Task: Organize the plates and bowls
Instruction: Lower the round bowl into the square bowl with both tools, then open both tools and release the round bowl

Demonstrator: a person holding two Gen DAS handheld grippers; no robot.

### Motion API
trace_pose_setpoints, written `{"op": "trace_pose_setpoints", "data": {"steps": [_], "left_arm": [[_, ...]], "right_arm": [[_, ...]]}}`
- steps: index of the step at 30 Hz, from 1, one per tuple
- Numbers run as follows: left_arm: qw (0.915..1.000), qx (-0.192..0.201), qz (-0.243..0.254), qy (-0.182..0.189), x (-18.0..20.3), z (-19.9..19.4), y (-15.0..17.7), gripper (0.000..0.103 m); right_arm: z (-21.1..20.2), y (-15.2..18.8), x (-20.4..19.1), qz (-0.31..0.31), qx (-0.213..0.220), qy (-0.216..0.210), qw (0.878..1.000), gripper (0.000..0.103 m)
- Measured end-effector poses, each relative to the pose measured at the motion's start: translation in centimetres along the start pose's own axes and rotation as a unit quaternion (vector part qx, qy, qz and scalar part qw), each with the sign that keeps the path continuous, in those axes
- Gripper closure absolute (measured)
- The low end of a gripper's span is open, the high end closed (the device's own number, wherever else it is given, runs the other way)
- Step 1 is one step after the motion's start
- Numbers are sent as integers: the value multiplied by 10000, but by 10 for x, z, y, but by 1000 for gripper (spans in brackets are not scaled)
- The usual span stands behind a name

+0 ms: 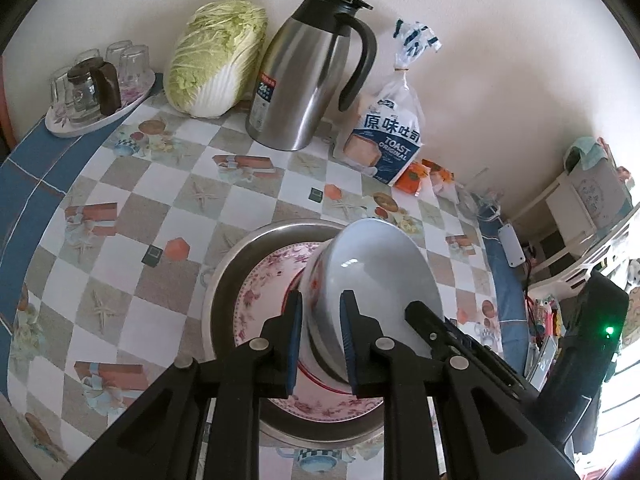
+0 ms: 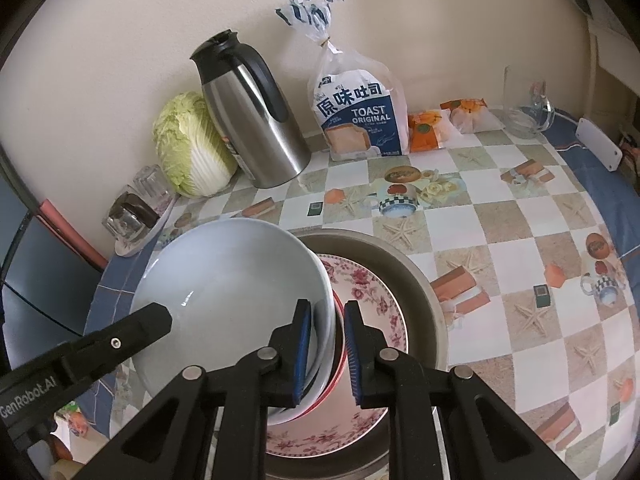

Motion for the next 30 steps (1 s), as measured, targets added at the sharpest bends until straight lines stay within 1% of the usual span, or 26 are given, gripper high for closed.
{"op": "trace_pose_setpoints", "data": {"steps": [5, 13, 19, 24, 25, 26, 27, 28, 29, 30], "left_arm": [[9996, 143, -245, 98, -8, -5, -4, 84], [9989, 60, -444, 127, -16, 4, -2, 84], [9988, 21, -463, 127, -16, 6, -1, 84], [9995, 40, -307, 13, -12, 1, -1, 83], [9996, 55, -276, 5, -11, -1, -2, 82], [9996, 68, -259, -1, -10, -2, -2, 73], [9997, 94, -243, -22, -9, -4, -2, 62], [9996, 128, -224, -63, -9, -7, -2, 59], [9996, 154, -204, -99, -8, -8, -3, 57], [9996, 175, -188, -127, -8, -10, -3, 56]], "right_arm": [[-1, -1, 1, -9, 8, 27, 10000, 85], [-13, -6, 0, -39, 190, -8, 9998, 85], [-12, -4, -1, -34, 151, 10, 9999, 85], [-16, -5, -1, -63, 194, 59, 9998, 84], [-18, -6, -1, -75, 213, 68, 9997, 84], [-20, -7, -2, -102, 239, 89, 9996, 84], [-22, -7, -2, -123, 262, 107, 9995, 84], [-24, -8, -2, -142, 280, 125, 9994, 84], [-25, -8, -2, -151, 285, 135, 9994, 80], [-26, -8, -3, -168, 286, 156, 9993, 72]]}}
Point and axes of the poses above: each gripper's, at about its wrist camera, not at the fingertips, and z roughly the way its jaws point, x to its right, y to its underside, the point moved 2 cm from there along z, roughly the way its jaws point, and after that the axes turned 2 degrees about x, right-handed, at the moved point
